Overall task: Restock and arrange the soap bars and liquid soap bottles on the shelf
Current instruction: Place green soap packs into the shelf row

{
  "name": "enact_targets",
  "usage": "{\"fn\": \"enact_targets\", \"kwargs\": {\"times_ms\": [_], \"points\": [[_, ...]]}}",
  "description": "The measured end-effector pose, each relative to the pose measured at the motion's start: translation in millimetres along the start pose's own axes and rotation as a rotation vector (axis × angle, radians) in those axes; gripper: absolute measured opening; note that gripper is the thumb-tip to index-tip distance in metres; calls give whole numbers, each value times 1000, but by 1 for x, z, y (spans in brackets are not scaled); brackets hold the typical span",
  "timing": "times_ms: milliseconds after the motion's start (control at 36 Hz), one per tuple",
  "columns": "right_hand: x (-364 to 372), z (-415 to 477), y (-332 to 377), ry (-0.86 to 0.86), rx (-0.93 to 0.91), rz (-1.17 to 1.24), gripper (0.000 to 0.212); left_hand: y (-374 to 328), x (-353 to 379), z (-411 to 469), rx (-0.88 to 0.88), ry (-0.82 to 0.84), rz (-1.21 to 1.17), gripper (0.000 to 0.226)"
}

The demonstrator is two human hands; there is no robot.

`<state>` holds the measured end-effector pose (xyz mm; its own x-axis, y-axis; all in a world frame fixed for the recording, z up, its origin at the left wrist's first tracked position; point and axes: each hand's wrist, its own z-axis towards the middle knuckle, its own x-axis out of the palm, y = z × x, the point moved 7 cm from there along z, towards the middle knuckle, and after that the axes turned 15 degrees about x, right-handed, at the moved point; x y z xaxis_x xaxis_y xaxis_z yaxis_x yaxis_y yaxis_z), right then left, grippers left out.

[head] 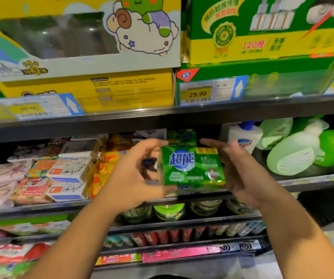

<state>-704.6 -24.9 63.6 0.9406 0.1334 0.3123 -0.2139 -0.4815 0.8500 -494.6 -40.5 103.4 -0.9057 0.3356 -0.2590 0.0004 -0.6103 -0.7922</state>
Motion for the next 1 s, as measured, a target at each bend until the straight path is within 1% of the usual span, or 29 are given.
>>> {"fn": "enact_targets", "kwargs": {"times_ms": [56,83,167,222,250,306,361,417,472,528,611,639,667,694,750,778,833,861,889,944,1000], "points": [[11,3,0,-4,86,-26,55,-5,-5,-8,43,42,80,78],[15,6,0,3,95,-64,54,-7,-9,-11,57,46,136,77],[36,19,9,49,-25,-135,56,-20,-28,-20,138,71,275,76],[55,28,12,48,-123,-184,66,-26,-43,-28,151,178,405,84],[67,33,14,30,-168,-208,66,-26,-52,-33,127,247,476,91],[97,44,16,-13,-239,-251,53,-26,-72,-44,58,347,615,101],[132,56,15,-39,-268,-292,41,-30,-95,-51,101,356,837,103],[170,69,13,-47,-290,-327,35,-35,-122,-58,156,281,1031,98],[209,86,6,-24,-248,-293,29,-39,-157,-70,148,181,1110,87],[246,104,-3,-1,-161,-254,31,-41,-196,-88,121,83,1061,82],[298,129,-15,-23,-124,-355,58,-37,-255,-121,84,-7,960,80],[313,136,-18,-17,-118,-358,61,-36,-274,-132,79,-44,945,78],[329,143,-21,-1,-108,-358,58,-34,-295,-142,63,-95,926,77],[344,149,-24,10,-99,-372,51,-31,-316,-153,40,-159,909,78],[372,162,-31,9,-147,-488,24,-22,-358,-174,-24,-289,907,82],[384,167,-34,-4,-189,-573,17,-17,-379,-184,-61,-346,917,83],[402,180,-44,-64,-285,-830,19,-6,-412,-199,-129,-414,943,82],[407,187,-51,-98,-301,-954,19,-1,-424,-201,-160,-423,961,81],[412,193,-59,-126,-286,-1058,26,7,-435,-202,-195,-428,975,78],[417,204,-70,-173,-252,-1240,45,22,-448,-199,-276,-409,971,74],[423,210,-76,-179,-233,-1395,61,42,-453,-192,-352,-317,990,76]]}}
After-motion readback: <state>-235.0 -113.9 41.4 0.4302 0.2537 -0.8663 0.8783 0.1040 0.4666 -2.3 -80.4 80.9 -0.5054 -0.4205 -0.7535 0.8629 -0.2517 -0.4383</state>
